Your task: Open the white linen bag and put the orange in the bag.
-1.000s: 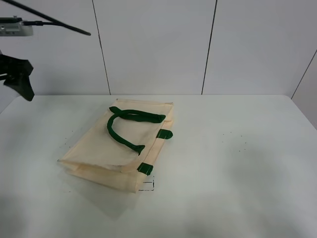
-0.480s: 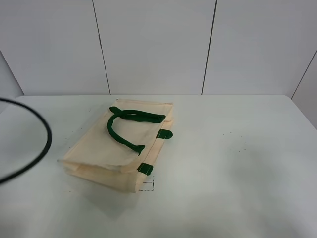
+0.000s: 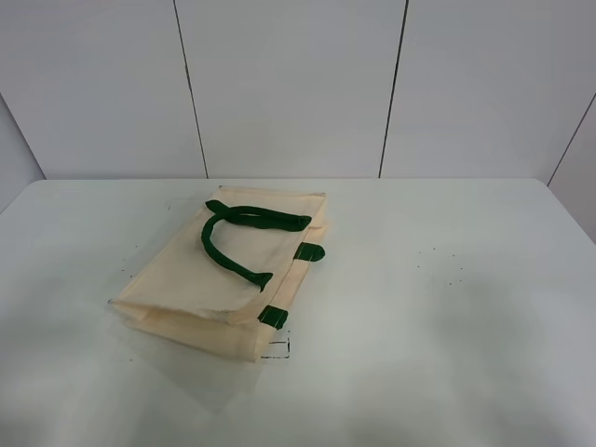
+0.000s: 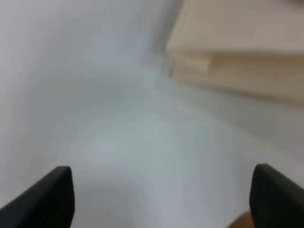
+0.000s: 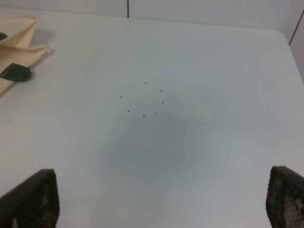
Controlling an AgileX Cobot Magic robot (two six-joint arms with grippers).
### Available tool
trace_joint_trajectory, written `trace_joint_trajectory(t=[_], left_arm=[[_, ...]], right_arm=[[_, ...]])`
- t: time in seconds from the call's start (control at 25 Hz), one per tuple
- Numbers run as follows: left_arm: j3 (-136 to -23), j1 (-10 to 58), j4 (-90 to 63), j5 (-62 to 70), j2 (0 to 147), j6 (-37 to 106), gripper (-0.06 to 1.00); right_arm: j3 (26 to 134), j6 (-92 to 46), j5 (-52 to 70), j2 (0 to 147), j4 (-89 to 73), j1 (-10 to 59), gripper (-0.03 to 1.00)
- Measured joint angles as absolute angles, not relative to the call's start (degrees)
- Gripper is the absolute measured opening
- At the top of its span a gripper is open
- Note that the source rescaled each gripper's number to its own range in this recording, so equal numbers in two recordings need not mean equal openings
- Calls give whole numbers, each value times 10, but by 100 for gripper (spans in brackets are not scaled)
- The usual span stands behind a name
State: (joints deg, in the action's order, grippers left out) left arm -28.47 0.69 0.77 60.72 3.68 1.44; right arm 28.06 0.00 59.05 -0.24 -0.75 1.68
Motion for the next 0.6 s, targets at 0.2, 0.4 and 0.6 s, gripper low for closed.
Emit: trace_joint_trajectory(t=[0.2, 0.4, 0.6], left_arm=[[-285, 7, 7, 607, -1, 14, 93], [-285, 7, 7, 607, -1, 14, 93], [-285, 7, 7, 607, -1, 14, 93]], right_arm=[[281, 0, 591, -2, -8, 17, 100], [281, 0, 591, -2, -8, 17, 100], [281, 0, 591, -2, -8, 17, 100]])
